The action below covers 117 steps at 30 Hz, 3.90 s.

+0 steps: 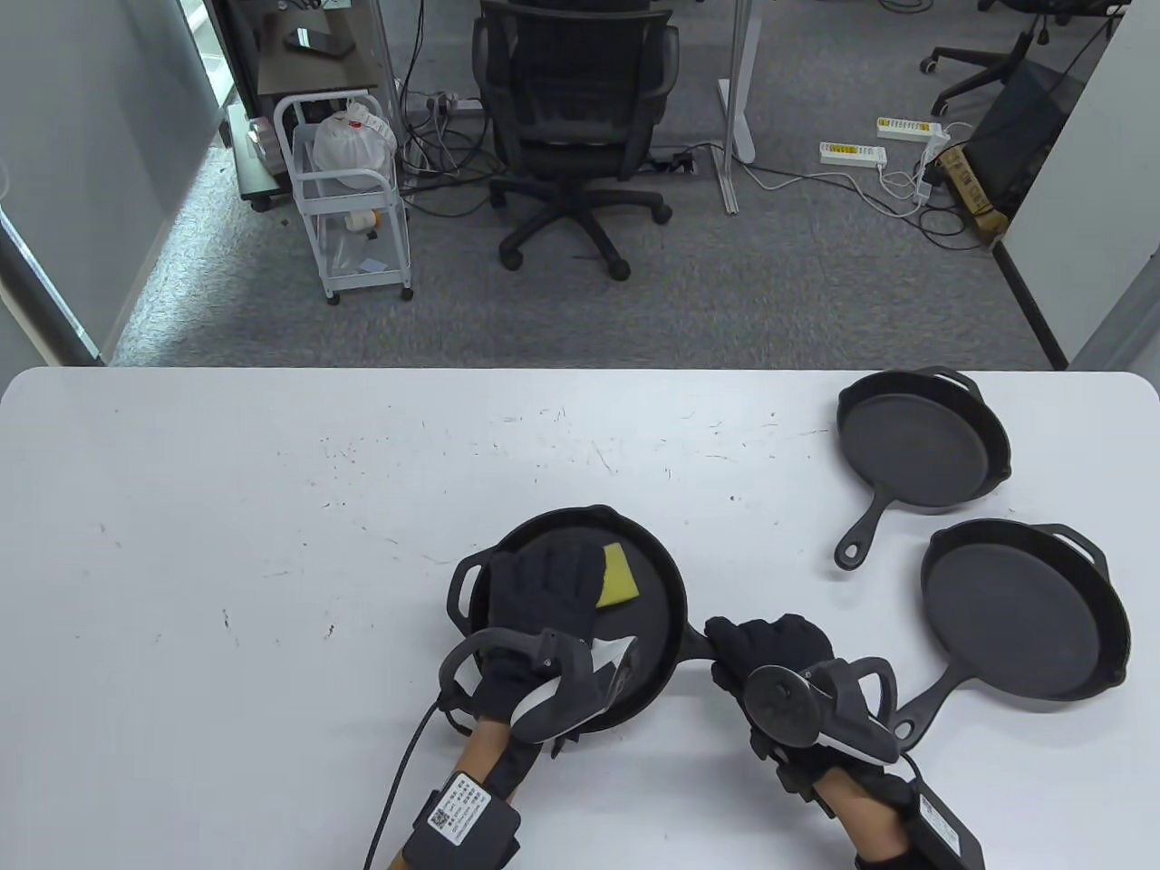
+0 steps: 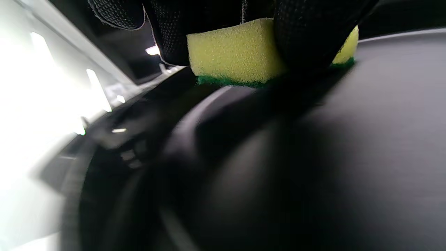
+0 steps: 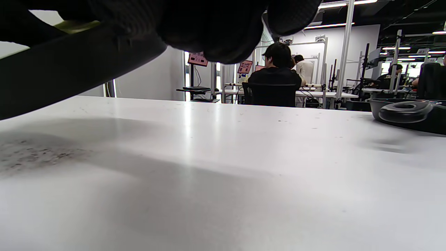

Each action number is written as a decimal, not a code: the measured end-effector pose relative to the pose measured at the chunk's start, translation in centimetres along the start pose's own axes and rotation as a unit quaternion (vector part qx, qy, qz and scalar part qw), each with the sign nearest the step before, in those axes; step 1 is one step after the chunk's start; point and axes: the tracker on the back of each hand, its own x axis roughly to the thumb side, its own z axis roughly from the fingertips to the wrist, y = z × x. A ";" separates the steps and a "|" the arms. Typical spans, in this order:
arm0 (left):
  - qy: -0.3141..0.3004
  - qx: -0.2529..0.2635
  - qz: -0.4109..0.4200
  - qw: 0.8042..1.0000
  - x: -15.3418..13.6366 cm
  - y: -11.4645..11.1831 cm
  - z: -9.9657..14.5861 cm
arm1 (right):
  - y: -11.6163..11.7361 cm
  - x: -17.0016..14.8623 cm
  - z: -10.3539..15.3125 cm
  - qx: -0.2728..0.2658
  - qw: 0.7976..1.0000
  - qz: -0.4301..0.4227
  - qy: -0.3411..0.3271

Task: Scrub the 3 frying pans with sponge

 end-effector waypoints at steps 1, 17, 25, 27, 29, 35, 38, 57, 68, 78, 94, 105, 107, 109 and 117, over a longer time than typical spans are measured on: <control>0.021 -0.003 0.000 1.000 -0.7 -0.3 0.1 | 0.0 -0.3 0.0 0.001 1.000 -0.002 0.008; -0.057 -0.064 0.138 0.987 2.7 0.1 0.6 | 0.4 0.4 -0.3 -0.014 1.000 0.002 0.006; 0.021 -0.067 0.159 0.985 -2.3 -2.0 0.8 | -0.2 -0.7 -0.2 -0.039 0.999 -0.012 0.030; 0.007 -0.081 0.182 0.980 -2.4 -2.0 1.4 | -0.2 -1.0 -0.3 -0.044 0.998 0.004 0.045; -0.041 -0.115 0.189 0.974 -1.5 -2.0 1.6 | -0.1 -1.1 -0.2 -0.048 0.997 -0.002 0.052; -0.097 -0.090 0.228 0.965 1.5 -1.0 1.8 | -0.1 0.3 0.0 -0.059 0.998 0.014 0.030; -0.055 -0.080 0.220 0.971 1.1 -0.5 1.1 | 0.0 1.4 0.1 -0.057 0.998 0.031 -0.002; -0.033 -0.054 0.166 0.984 1.4 -0.5 2.5 | -0.3 1.0 0.6 -0.073 0.997 0.023 0.006; 0.043 -0.059 0.099 0.992 -2.7 -1.7 2.3 | -0.8 0.7 1.3 -0.089 0.996 0.031 0.002; -0.088 -0.082 0.200 0.972 2.1 -0.7 2.7 | -0.7 1.2 1.2 -0.105 0.994 0.029 0.004; 0.006 -0.026 0.076 0.997 -1.1 -1.0 2.7 | -1.9 0.0 2.2 -0.138 0.990 0.028 0.020; 0.036 0.031 0.172 0.984 -2.5 -0.1 3.3 | -2.2 -5.9 2.0 -0.137 0.977 -0.047 0.155; 0.045 0.028 0.212 0.976 -2.8 -0.2 3.3 | -2.2 -6.5 2.1 -0.136 0.975 -0.065 0.167; 0.042 0.021 0.233 0.971 -2.9 -0.3 3.3 | -2.3 -6.9 2.1 -0.134 0.973 -0.075 0.172; 0.029 0.016 0.228 0.973 -2.4 -0.6 3.3 | -2.1 -6.9 1.9 -0.119 0.974 -0.115 0.156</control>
